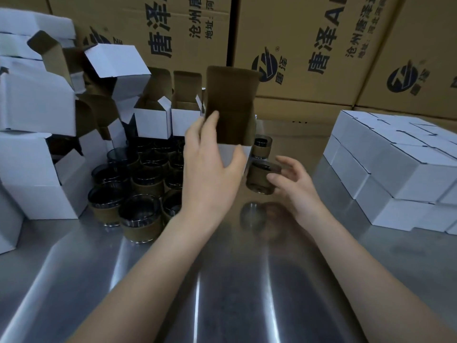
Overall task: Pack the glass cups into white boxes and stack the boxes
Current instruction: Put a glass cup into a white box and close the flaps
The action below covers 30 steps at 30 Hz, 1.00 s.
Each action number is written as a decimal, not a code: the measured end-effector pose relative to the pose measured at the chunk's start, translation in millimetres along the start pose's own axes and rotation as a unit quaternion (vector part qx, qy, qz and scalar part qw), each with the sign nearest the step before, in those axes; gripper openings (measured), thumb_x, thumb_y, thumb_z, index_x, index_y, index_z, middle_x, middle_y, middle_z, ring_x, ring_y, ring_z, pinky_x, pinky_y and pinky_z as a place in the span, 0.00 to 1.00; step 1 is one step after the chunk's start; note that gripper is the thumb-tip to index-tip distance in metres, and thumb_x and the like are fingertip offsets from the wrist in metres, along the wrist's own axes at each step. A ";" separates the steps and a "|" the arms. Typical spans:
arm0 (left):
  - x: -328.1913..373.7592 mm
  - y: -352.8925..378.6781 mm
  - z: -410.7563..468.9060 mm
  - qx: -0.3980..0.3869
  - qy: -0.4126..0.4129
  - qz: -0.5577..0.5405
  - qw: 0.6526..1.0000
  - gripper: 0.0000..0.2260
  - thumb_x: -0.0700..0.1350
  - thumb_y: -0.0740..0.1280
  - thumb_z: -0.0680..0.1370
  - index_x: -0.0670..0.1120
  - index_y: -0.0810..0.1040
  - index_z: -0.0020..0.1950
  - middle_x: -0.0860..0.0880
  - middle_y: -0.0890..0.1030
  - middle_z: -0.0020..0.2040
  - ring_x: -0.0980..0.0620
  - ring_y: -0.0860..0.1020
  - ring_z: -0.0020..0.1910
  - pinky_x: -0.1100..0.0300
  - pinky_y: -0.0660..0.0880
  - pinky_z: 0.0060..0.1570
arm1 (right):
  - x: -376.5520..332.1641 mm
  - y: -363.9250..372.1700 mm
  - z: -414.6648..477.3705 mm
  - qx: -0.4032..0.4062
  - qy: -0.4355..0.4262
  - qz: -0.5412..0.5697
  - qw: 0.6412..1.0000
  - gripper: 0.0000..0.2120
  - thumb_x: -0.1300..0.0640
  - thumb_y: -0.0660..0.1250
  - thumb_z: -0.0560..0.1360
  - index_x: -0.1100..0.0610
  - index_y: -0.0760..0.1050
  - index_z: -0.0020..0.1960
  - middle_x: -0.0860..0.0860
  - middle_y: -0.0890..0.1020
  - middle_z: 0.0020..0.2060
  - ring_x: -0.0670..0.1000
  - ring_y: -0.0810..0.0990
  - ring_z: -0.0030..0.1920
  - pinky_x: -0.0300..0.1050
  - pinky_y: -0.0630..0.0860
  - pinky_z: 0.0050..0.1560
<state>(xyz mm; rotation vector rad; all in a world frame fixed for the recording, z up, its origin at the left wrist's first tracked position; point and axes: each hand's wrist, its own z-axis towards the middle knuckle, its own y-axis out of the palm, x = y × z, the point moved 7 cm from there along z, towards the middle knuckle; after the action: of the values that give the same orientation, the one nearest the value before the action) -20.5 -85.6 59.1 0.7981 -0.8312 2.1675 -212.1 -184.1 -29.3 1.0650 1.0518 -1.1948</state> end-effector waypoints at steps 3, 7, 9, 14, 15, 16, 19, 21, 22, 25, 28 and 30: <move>-8.5 14.9 -12.2 -0.026 -0.006 0.004 1.000 0.28 0.48 0.66 0.80 0.50 0.60 0.78 0.48 0.60 0.76 0.52 0.60 0.76 0.64 0.59 0.70 | 5.5 -17.9 5.2 0.012 0.032 0.092 0.995 0.17 0.64 0.70 0.73 0.53 0.76 0.61 0.54 0.82 0.52 0.55 0.84 0.52 0.54 0.81 0.53; -22.8 32.7 -22.9 -0.070 -0.025 -0.002 0.997 0.29 0.48 0.66 0.80 0.49 0.59 0.79 0.48 0.58 0.77 0.51 0.59 0.77 0.56 0.60 0.74 | 8.4 -23.0 8.2 0.022 0.054 0.203 0.977 0.14 0.64 0.68 0.74 0.56 0.76 0.59 0.57 0.85 0.49 0.59 0.84 0.51 0.57 0.81 0.46; -29.0 38.0 -25.1 -0.083 -0.034 -0.001 0.996 0.29 0.48 0.66 0.80 0.49 0.59 0.79 0.47 0.57 0.77 0.50 0.58 0.77 0.51 0.61 0.75 | 9.4 -19.7 7.5 0.010 0.069 0.245 0.967 0.15 0.64 0.67 0.74 0.56 0.76 0.60 0.58 0.84 0.52 0.60 0.83 0.53 0.57 0.81 0.47; -37.8 44.4 -26.7 -0.093 -0.048 0.008 0.994 0.29 0.48 0.65 0.80 0.48 0.58 0.79 0.47 0.58 0.77 0.50 0.59 0.76 0.50 0.62 0.75 | 7.7 -5.1 4.8 -0.039 0.100 0.329 0.938 0.18 0.63 0.67 0.73 0.57 0.76 0.63 0.63 0.77 0.63 0.66 0.77 0.62 0.63 0.77 0.56; -38.8 44.9 -26.8 -0.093 -0.049 0.008 0.994 0.29 0.48 0.65 0.80 0.47 0.58 0.79 0.47 0.58 0.76 0.49 0.59 0.76 0.51 0.62 0.75 | 6.9 -2.5 4.3 -0.045 0.105 0.346 0.931 0.19 0.63 0.67 0.73 0.57 0.76 0.63 0.64 0.76 0.64 0.67 0.76 0.63 0.64 0.76 0.58; -39.7 45.3 -26.8 -0.094 -0.050 0.006 0.994 0.29 0.48 0.65 0.80 0.47 0.58 0.79 0.47 0.58 0.76 0.49 0.59 0.76 0.51 0.61 0.75 | 5.7 0.1 3.6 -0.051 0.109 0.365 0.923 0.20 0.63 0.67 0.72 0.58 0.75 0.64 0.65 0.75 0.65 0.68 0.76 0.63 0.66 0.75 0.60; -42.9 46.1 -27.6 -0.099 -0.054 0.007 0.994 0.29 0.48 0.65 0.80 0.47 0.58 0.79 0.47 0.58 0.76 0.49 0.60 0.75 0.52 0.62 0.74 | 1.3 5.9 1.4 -0.053 0.114 0.411 0.903 0.27 0.61 0.66 0.71 0.61 0.69 0.70 0.66 0.74 0.66 0.68 0.77 0.62 0.67 0.75 0.58; -44.3 46.6 -28.2 -0.102 -0.053 0.009 0.993 0.29 0.49 0.65 0.80 0.48 0.57 0.79 0.47 0.58 0.76 0.50 0.61 0.75 0.53 0.62 0.73 | -1.4 8.5 -0.6 -0.055 0.117 0.420 0.898 0.28 0.60 0.65 0.71 0.62 0.67 0.70 0.66 0.75 0.65 0.68 0.76 0.62 0.68 0.75 0.57; -44.6 46.7 -28.2 -0.103 -0.052 0.009 0.993 0.29 0.49 0.65 0.81 0.48 0.57 0.79 0.47 0.58 0.76 0.50 0.61 0.75 0.54 0.62 0.73 | -2.2 9.6 -1.9 -0.056 0.120 0.420 0.898 0.25 0.60 0.64 0.72 0.62 0.68 0.69 0.66 0.76 0.64 0.68 0.76 0.62 0.68 0.76 0.57; -45.3 47.5 -28.5 -0.104 -0.047 0.007 0.993 0.29 0.48 0.65 0.81 0.48 0.57 0.79 0.47 0.58 0.76 0.50 0.61 0.75 0.60 0.61 0.70 | -3.1 12.1 -4.4 -0.059 0.128 0.412 0.900 0.20 0.57 0.63 0.76 0.62 0.70 0.66 0.65 0.77 0.63 0.68 0.77 0.62 0.66 0.77 0.55; -46.3 49.8 -29.8 -0.111 -0.043 0.005 0.993 0.30 0.48 0.65 0.81 0.49 0.56 0.80 0.48 0.58 0.76 0.51 0.61 0.74 0.63 0.59 0.67 | -6.1 12.8 -4.1 -0.056 0.118 0.394 0.910 0.24 0.55 0.69 0.73 0.61 0.70 0.66 0.63 0.79 0.60 0.64 0.78 0.62 0.61 0.79 0.53; -47.2 51.4 -30.7 -0.113 -0.042 0.004 0.993 0.30 0.48 0.65 0.81 0.50 0.56 0.80 0.48 0.59 0.76 0.51 0.61 0.75 0.63 0.59 0.67 | -8.3 12.5 -3.7 -0.058 0.100 0.371 0.921 0.24 0.56 0.71 0.70 0.59 0.71 0.64 0.61 0.80 0.59 0.63 0.76 0.64 0.58 0.80 0.53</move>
<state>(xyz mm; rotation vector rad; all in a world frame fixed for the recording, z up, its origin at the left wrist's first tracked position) -40.7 -109.5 -10.4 0.7745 -1.1017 2.0130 -200.5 -178.1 -21.0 1.3431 0.7388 -0.4125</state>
